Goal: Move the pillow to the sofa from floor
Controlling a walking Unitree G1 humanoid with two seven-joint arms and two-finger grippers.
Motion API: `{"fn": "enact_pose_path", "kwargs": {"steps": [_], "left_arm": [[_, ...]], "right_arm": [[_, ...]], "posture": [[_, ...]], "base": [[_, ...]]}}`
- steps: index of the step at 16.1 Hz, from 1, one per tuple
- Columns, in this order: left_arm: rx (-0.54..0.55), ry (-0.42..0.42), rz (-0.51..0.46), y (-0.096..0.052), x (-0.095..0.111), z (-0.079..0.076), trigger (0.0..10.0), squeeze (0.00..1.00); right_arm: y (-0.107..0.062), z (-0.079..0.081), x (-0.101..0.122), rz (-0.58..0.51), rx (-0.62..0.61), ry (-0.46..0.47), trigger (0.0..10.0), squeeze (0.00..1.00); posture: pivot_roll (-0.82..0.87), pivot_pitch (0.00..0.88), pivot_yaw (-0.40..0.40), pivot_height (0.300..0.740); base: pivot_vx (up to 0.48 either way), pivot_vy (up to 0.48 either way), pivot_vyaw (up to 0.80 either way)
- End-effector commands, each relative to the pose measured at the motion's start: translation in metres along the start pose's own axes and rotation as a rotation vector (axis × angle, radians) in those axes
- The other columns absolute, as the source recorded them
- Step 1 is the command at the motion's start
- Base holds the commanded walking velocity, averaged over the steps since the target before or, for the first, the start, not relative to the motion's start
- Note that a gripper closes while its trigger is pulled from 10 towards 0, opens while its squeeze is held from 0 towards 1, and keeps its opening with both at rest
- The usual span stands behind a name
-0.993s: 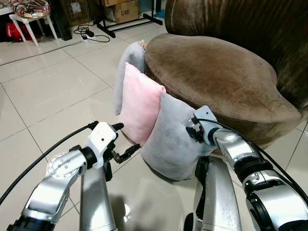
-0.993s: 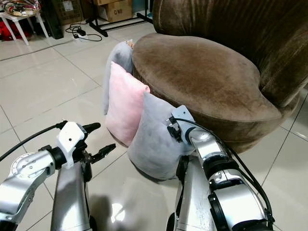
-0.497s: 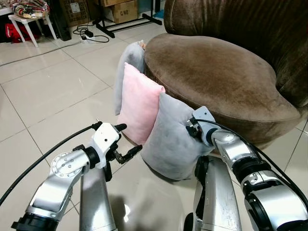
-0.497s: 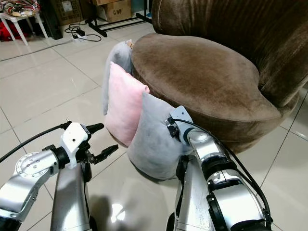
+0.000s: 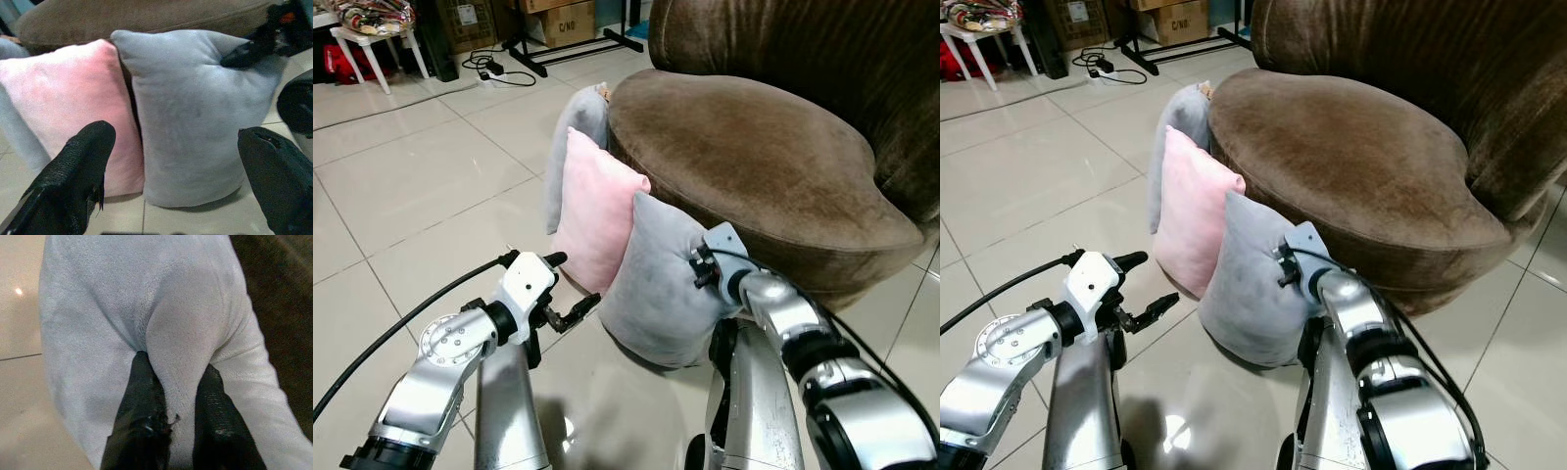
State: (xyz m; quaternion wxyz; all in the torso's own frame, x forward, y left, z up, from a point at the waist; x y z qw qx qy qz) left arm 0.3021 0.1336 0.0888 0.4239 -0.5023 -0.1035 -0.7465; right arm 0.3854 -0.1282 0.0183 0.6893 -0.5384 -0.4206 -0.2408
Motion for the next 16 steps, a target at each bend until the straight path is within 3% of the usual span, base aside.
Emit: {"fn": "enact_pose_path", "kwargs": {"steps": [1, 4, 6, 7, 8, 9, 10, 11, 12, 13, 14, 16], "left_arm": [[0.028, 0.017, -0.005, 0.000, 0.002, 0.002, 10.0, 0.00], [0.103, 0.002, -0.019, -0.001, 0.004, 0.008, 10.0, 0.00], [0.141, -0.025, -0.038, -0.002, 0.007, 0.008, 10.0, 0.00], [0.178, -0.023, -0.042, -0.002, 0.009, 0.011, 10.0, 0.00], [0.260, -0.020, -0.027, -0.005, 0.008, 0.023, 10.0, 0.00], [0.301, -0.022, -0.023, -0.007, 0.009, 0.029, 10.0, 0.00], [0.321, -0.031, -0.036, -0.009, 0.013, 0.032, 10.0, 0.00], [0.349, -0.026, -0.048, -0.009, 0.018, 0.037, 10.0, 0.00], [0.358, -0.024, -0.052, -0.009, 0.019, 0.039, 10.0, 0.00], [0.370, -0.014, -0.070, -0.007, 0.027, 0.044, 10.0, 0.00], [0.372, -0.005, -0.092, -0.004, 0.036, 0.047, 10.0, 0.00], [0.398, 0.025, -0.137, -0.001, 0.055, 0.058, 10.0, 0.00]], "right_arm": [[-0.002, 0.002, -0.008, 0.002, 0.012, 0.023, 0.0, 0.00], [-0.011, 0.000, -0.002, -0.083, 0.016, 0.070, 0.0, 0.00], [-0.028, -0.003, 0.010, -0.185, 0.028, 0.090, 0.0, 0.00], [-0.047, -0.010, 0.030, -0.308, 0.028, 0.140, 0.0, 0.00], [-0.078, -0.022, 0.063, -0.475, 0.033, 0.242, 0.0, 0.00], [-0.095, -0.028, 0.079, -0.555, 0.044, 0.309, 0.0, 0.00], [-0.114, -0.038, 0.100, -0.657, 0.033, 0.352, 10.0, 0.00], [-0.146, -0.060, 0.136, -0.810, -0.032, 0.376, 10.0, 0.00], [-0.157, -0.068, 0.148, -0.866, -0.055, 0.387, 10.0, 0.00], [-0.192, -0.088, 0.184, -1.047, -0.104, 0.466, 10.0, 0.00], [-0.212, -0.093, 0.203, -1.117, -0.125, 0.473, 10.0, 0.00], [-0.233, -0.090, 0.230, -1.178, -0.160, 0.415, 10.0, 0.00]], "posture": [[0.02, 0.000, -0.028, 0.356], [-0.01, 0.000, -0.014, 0.356], [-0.03, 0.000, -0.009, 0.356], [-0.01, 0.000, -0.034, 0.356], [0.00, 0.000, -0.043, 0.356], [0.00, 0.000, -0.043, 0.356], [0.00, 0.000, -0.046, 0.356], [-0.01, 0.000, -0.043, 0.356], [-0.01, 0.000, -0.043, 0.356], [-0.02, 0.000, -0.025, 0.361], [-0.03, 0.000, -0.021, 0.371], [-0.03, 0.000, -0.016, 0.386]], "base": [[0.000, 0.000, 0.00], [0.000, 0.000, 0.00], [0.000, 0.000, 0.00], [0.000, 0.000, 0.00], [0.000, 0.000, 0.00], [0.000, 0.000, 0.00], [0.000, 0.000, 0.00], [0.000, 0.000, 0.00], [0.000, 0.000, 0.00], [0.000, 0.000, 0.00], [0.000, 0.000, 0.00], [0.000, 0.000, 0.00]]}}
Point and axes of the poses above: a point about 5 cm out from each wrist's last joint towards the gripper, its own y axis pointing out of the wrist towards the gripper, its own x axis along the axis of the wrist's last joint, z = x × y, the point moved 6 cm from there along y, pointing out of the wrist towards the gripper, and after that the axes turned 15 degrees about y, right-handed, at the moved point
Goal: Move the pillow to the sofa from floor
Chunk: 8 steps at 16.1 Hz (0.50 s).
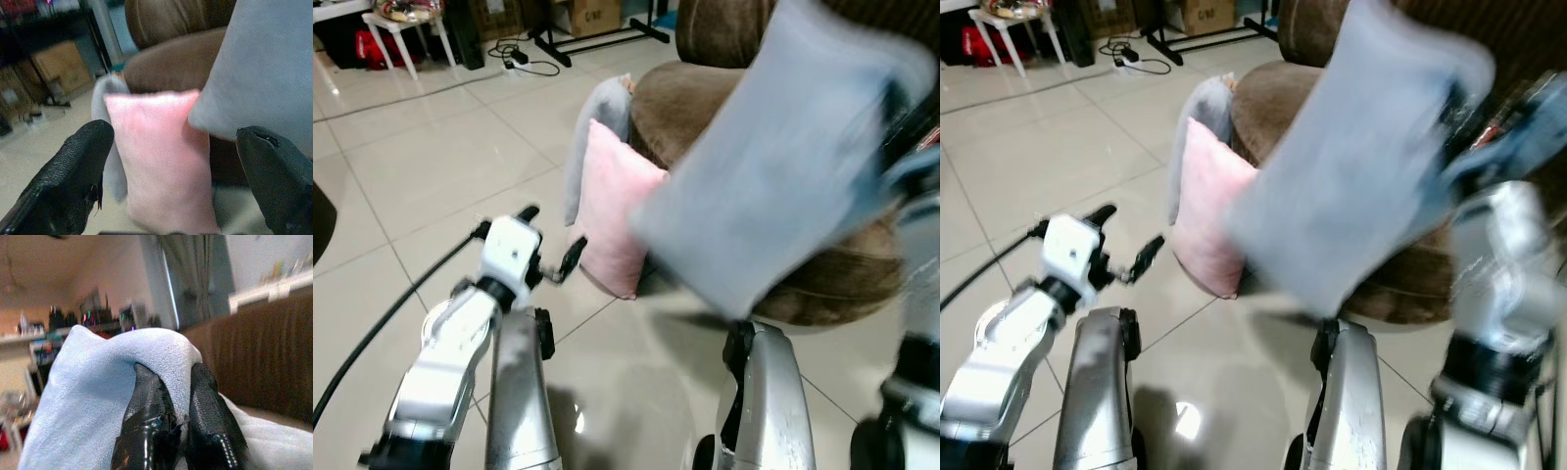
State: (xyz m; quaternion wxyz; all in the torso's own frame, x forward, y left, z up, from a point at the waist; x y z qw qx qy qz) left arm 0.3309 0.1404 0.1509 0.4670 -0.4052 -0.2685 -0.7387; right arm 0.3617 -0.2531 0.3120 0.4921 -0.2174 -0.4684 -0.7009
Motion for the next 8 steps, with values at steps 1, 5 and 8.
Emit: {"fn": "enact_pose_path", "kwargs": {"steps": [1, 5, 8], "left_arm": [[0.046, 0.015, -0.041, 0.005, 0.017, 0.013, 10.0, 0.00], [0.073, 0.007, -0.053, 0.008, 0.024, 0.021, 10.0, 0.00], [0.076, 0.008, -0.039, 0.007, 0.021, 0.020, 10.0, 0.00]], "right_arm": [[0.005, 0.015, 0.032, -0.100, 0.020, -0.009, 10.0, 0.00], [0.020, 0.029, 0.062, -0.174, 0.000, -0.130, 10.0, 0.00], [0.019, 0.039, 0.043, -0.127, 0.018, -0.124, 10.0, 0.00]], "posture": [[-0.04, 0.000, -0.012, 0.396], [-0.04, 0.000, -0.010, 0.426], [-0.04, 0.000, -0.014, 0.456]], "base": [[0.000, 0.000, 0.00], [0.000, 0.000, 0.00], [0.000, 0.000, 0.00]]}}
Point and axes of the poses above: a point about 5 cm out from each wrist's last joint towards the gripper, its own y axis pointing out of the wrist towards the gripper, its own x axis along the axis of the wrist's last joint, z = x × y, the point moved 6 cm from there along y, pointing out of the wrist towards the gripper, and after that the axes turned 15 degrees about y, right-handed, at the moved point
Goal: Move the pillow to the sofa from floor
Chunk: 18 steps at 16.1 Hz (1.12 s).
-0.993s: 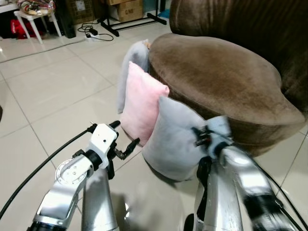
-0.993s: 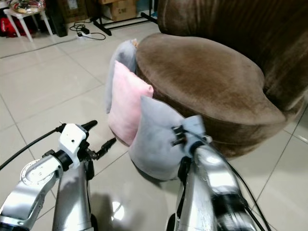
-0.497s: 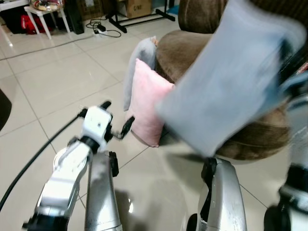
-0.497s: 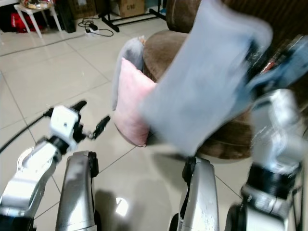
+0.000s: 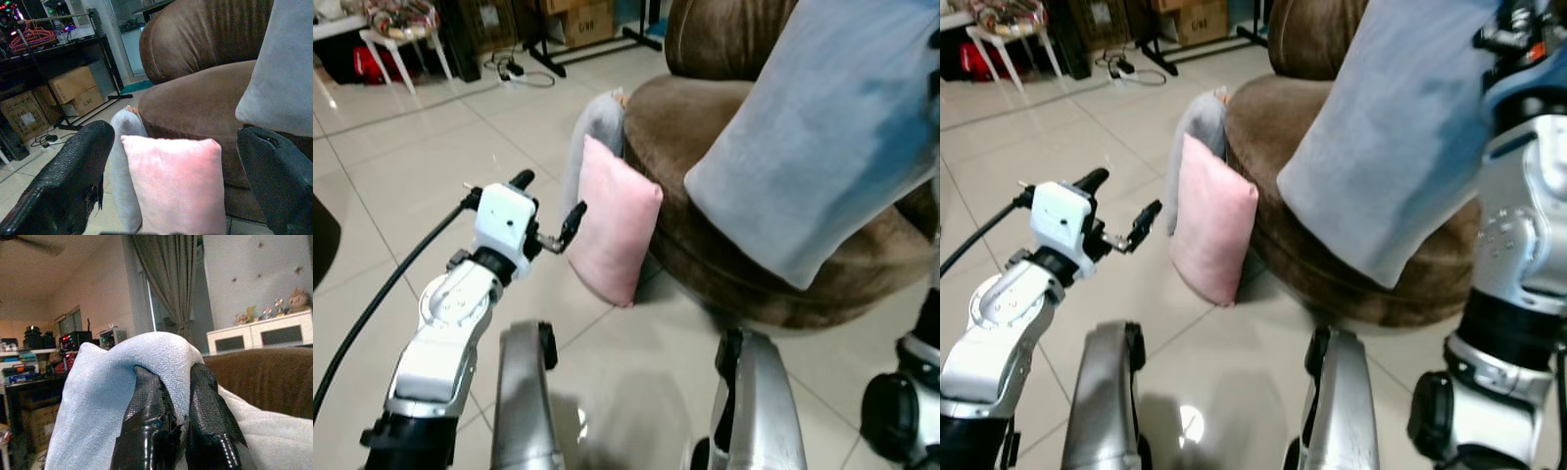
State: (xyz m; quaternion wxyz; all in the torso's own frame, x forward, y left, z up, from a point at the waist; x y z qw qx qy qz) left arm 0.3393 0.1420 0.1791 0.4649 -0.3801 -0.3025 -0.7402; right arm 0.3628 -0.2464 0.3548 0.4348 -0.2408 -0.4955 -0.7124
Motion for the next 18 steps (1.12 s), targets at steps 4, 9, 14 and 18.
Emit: {"fn": "enact_pose_path", "kwargs": {"steps": [4, 9, 14, 18], "left_arm": [[0.021, 0.016, 0.028, -0.001, -0.004, 0.005, 10.0, 0.00], [0.026, 0.023, 0.055, -0.001, -0.011, 0.004, 10.0, 0.00], [-0.004, 0.027, 0.091, -0.006, -0.020, -0.006, 10.0, 0.00], [-0.003, 0.014, 0.101, -0.010, -0.022, -0.013, 10.0, 0.00]], "right_arm": [[-0.013, 0.033, -0.029, 0.054, 0.086, -0.073, 10.0, 0.00], [-0.045, 0.002, -0.083, 0.203, -0.072, -0.038, 10.0, 0.00], [-0.070, 0.005, -0.102, 0.283, -0.076, -0.004, 10.0, 0.00], [-0.090, 0.000, -0.117, 0.333, -0.124, 0.033, 10.0, 0.00]], "posture": [[-0.04, 0.000, -0.015, 0.491], [-0.04, 0.000, -0.011, 0.541], [-0.05, 0.000, 0.001, 0.581], [-0.06, 0.000, 0.024, 0.626]], "base": [[0.000, 0.000, 0.00], [0.000, 0.000, 0.00], [0.000, 0.000, 0.00], [0.000, 0.000, 0.00]]}}
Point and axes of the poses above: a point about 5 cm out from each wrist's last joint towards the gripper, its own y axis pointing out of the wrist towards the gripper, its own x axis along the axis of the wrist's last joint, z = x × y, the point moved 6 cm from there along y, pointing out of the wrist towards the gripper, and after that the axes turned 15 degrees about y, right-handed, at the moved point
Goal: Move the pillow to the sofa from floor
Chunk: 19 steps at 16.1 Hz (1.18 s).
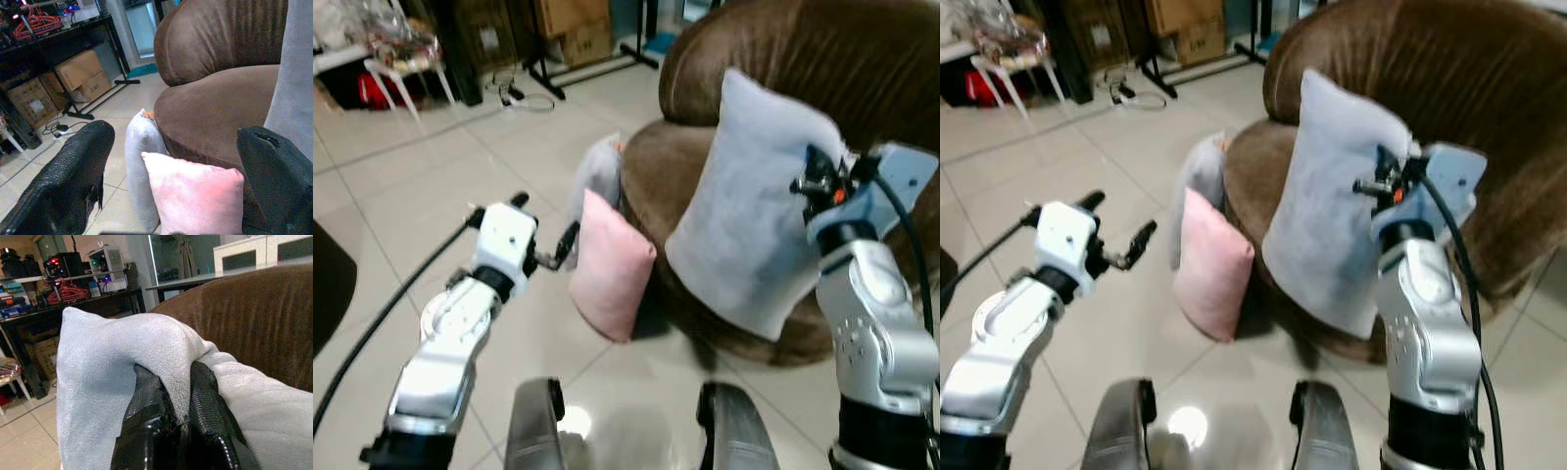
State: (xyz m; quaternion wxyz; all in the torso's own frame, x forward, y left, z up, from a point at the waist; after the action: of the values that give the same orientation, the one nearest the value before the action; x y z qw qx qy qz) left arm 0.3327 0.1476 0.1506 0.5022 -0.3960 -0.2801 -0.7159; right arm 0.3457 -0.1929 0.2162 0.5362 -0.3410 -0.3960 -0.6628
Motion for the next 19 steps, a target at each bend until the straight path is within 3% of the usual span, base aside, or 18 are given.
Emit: {"fn": "enact_pose_path", "kwargs": {"steps": [1, 3, 6, 12, 19], "left_arm": [[-0.010, 0.000, -0.019, 0.002, 0.008, -0.003, 10.0, 0.00], [-0.064, 0.007, -0.046, 0.007, 0.012, -0.013, 10.0, 0.00], [-0.049, -0.008, -0.045, 0.009, 0.015, -0.016, 10.0, 0.00], [-0.006, 0.003, -0.011, 0.003, 0.006, -0.007, 10.0, 0.00], [0.012, 0.020, 0.000, 0.001, 0.002, -0.002, 10.0, 0.00]], "right_arm": [[-0.001, 0.005, 0.003, 0.000, 0.013, 0.014, 10.0, 0.00], [-0.004, 0.005, 0.001, 0.010, 0.008, 0.028, 10.0, 0.00], [-0.017, -0.008, 0.001, 0.019, -0.026, 0.041, 10.0, 0.00], [-0.014, -0.013, 0.024, -0.053, -0.031, 0.097, 10.0, 0.00], [-0.015, -0.014, 0.018, -0.032, -0.050, 0.135, 10.0, 0.00]], "posture": [[-0.07, 0.000, 0.035, 0.631], [-0.11, 0.000, 0.049, 0.651], [-0.10, 0.000, 0.054, 0.686], [-0.09, 0.000, 0.045, 0.740], [-0.09, 0.000, 0.037, 0.740]], "base": [[0.000, 0.000, 0.00], [0.000, 0.000, 0.00], [0.000, 0.000, 0.00], [0.000, 0.000, 0.00], [0.000, 0.000, 0.00]]}}
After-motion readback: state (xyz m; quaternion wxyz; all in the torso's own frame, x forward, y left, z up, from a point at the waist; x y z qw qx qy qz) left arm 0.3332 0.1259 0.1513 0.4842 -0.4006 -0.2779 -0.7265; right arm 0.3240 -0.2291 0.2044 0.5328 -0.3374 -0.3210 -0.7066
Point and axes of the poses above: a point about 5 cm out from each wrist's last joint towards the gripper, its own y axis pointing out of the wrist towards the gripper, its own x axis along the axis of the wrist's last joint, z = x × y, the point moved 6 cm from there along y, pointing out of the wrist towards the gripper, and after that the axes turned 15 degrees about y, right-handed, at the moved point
